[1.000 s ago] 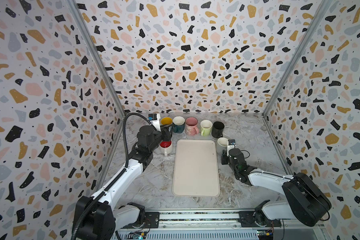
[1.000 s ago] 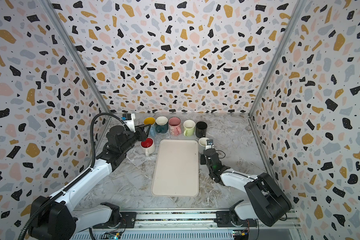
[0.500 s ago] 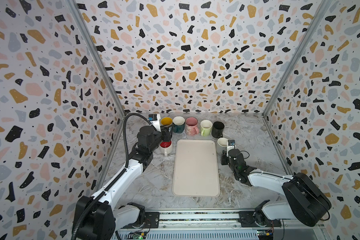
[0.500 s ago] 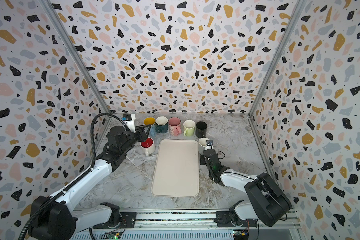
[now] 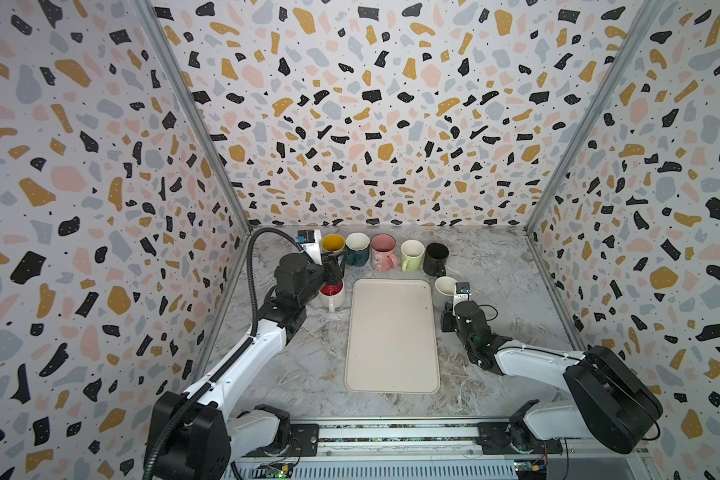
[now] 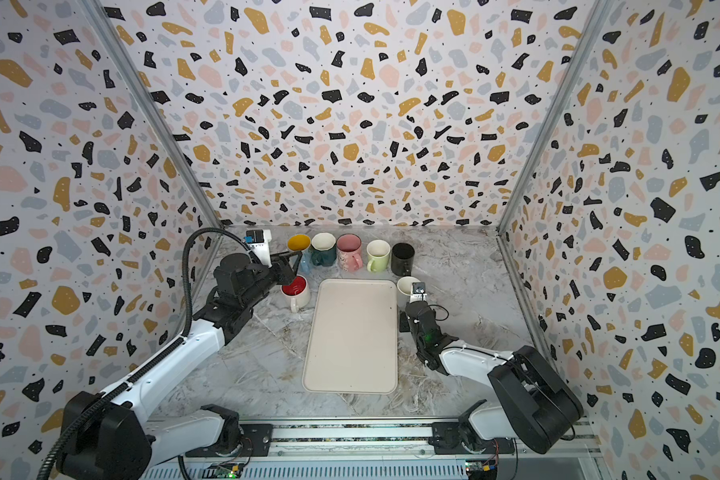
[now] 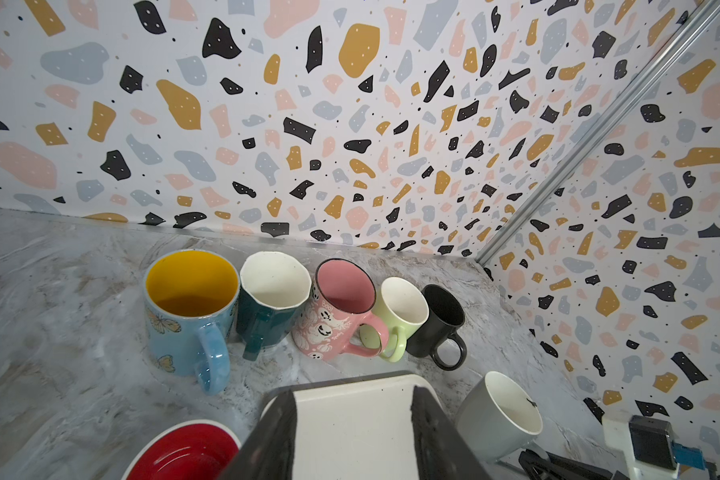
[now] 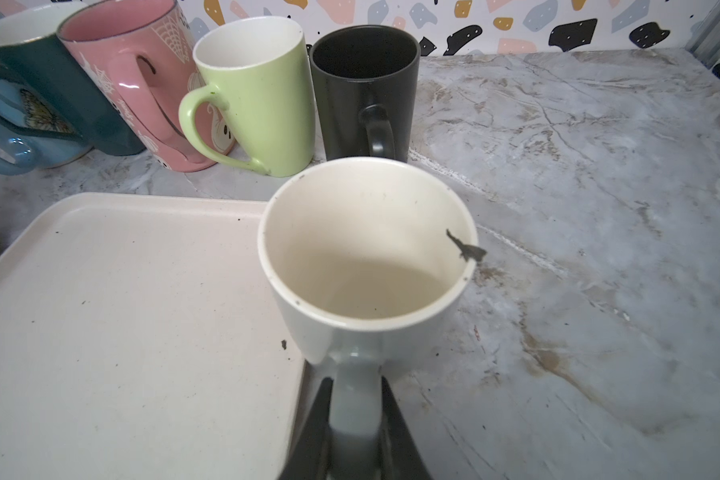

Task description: Turn the mug right side up

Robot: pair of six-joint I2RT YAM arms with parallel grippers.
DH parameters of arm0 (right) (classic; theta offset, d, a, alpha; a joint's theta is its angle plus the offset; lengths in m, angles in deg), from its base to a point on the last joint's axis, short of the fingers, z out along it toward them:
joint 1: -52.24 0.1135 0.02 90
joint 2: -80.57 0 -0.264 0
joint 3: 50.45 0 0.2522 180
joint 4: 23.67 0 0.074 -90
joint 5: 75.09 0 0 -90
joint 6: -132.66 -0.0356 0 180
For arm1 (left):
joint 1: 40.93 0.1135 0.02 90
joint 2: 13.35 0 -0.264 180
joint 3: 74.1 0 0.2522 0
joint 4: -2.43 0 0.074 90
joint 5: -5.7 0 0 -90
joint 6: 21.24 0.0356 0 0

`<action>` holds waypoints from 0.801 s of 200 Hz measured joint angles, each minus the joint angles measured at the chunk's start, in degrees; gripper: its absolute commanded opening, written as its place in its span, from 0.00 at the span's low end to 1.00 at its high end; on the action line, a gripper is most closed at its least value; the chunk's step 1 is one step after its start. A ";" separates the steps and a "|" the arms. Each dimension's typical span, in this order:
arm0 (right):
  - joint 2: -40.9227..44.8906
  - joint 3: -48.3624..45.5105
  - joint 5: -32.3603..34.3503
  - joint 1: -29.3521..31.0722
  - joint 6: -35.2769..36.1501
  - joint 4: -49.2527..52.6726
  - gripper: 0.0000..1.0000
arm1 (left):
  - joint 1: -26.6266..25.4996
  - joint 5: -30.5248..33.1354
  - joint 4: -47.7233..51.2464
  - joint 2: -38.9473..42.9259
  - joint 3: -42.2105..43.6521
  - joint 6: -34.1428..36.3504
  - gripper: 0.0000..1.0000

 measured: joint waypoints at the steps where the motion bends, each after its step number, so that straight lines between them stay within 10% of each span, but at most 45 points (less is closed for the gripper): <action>1: 0.00 0.00 0.00 0.02 -0.02 0.04 0.23 | 0.00 0.00 -0.02 0.00 0.02 0.00 0.47; 160: 9.66 -1.44 2.89 3.34 -1.73 9.64 0.60 | 0.00 0.26 -0.37 2.62 0.76 0.44 0.47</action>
